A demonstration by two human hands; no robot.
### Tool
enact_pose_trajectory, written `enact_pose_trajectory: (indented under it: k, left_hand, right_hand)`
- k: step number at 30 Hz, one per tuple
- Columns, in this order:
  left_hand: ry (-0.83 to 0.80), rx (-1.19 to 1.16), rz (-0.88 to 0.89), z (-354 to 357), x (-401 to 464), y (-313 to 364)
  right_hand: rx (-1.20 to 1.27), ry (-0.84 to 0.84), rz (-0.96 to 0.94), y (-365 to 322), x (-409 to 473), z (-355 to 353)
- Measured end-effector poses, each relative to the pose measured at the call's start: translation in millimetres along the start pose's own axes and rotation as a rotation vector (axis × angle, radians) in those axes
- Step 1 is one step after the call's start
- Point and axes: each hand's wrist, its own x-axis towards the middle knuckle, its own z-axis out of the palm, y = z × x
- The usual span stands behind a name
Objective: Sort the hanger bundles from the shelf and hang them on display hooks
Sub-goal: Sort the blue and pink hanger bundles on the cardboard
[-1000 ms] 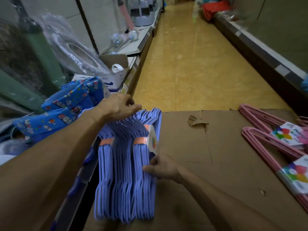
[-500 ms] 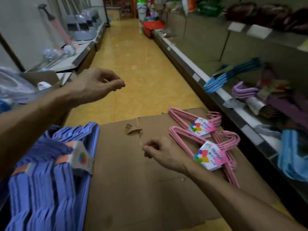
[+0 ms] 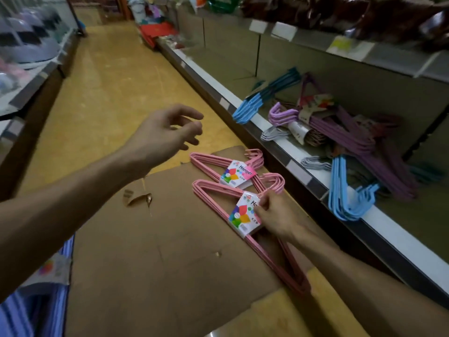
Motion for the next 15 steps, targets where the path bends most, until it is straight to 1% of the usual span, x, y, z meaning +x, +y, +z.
enact_pose_trajectory:
  k: [5, 8, 12, 15]
  left_hand:
    - [-0.103, -0.007, -0.015, 37.7, 6.9, 3.5]
    - [-0.152, -0.002, -0.030, 45.8, 11.4, 0.8]
    - [-0.147, 0.018, -0.065, 43.1, 14.9, -6.5]
    - [-0.143, 0.033, -0.086, 35.2, 16.7, -13.3]
  right_hand:
    - [-0.023, -0.123, 0.274, 52.4, -4.8, 13.5]
    - [0.080, -0.199, 0.418, 67.8, -15.9, 28.3]
    - [0.080, -0.142, 0.469, 79.2, -13.4, 36.2]
    - [0.205, -0.160, 0.488, 76.8, -8.3, 35.8]
